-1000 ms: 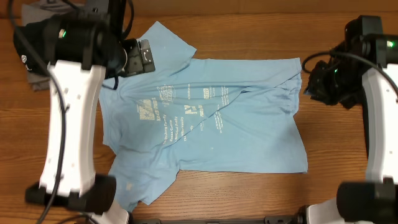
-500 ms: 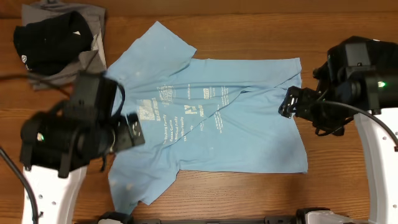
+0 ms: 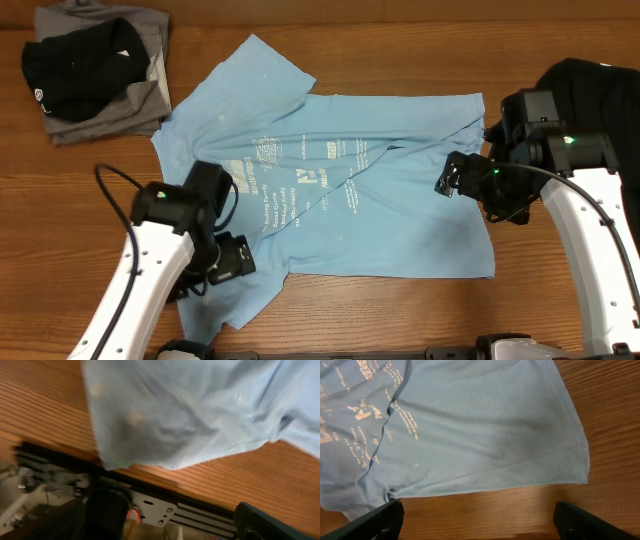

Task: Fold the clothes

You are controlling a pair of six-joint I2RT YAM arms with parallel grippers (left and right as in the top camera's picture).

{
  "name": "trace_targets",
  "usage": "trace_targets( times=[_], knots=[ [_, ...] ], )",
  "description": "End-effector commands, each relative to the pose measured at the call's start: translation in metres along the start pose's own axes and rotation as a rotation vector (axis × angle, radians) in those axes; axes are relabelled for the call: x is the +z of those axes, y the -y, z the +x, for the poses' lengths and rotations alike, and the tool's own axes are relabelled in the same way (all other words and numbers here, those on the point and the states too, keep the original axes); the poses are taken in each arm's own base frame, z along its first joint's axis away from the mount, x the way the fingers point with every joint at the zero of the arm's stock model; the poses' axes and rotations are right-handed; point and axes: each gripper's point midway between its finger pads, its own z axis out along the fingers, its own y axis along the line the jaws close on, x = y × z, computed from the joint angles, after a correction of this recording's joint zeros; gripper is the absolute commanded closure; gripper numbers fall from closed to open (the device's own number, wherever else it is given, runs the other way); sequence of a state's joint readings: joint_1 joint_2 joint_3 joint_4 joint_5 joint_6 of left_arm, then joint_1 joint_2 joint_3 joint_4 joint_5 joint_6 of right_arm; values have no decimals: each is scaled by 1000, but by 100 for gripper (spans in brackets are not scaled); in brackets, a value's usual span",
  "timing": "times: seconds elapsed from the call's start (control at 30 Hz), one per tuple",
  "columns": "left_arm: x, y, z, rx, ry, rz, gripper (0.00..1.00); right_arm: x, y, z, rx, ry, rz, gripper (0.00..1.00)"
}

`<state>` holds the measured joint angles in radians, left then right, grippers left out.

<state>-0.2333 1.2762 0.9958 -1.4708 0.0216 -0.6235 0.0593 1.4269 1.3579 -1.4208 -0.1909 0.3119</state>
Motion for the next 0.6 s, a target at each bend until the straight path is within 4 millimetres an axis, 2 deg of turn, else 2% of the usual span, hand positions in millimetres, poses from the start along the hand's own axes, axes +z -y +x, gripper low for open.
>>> trace_targets(
  times=[0.0,0.27,0.57],
  knots=[
    [24,9,22,18,-116,58,4,7,0,2,0,-1,-14,0],
    [61,23,45,126,-154,54,6,15,-3,-2,1,10,-37,0],
    [84,35,48,199,-178,-4,7,16,-6,-5,19,23,-52,0]
  ],
)
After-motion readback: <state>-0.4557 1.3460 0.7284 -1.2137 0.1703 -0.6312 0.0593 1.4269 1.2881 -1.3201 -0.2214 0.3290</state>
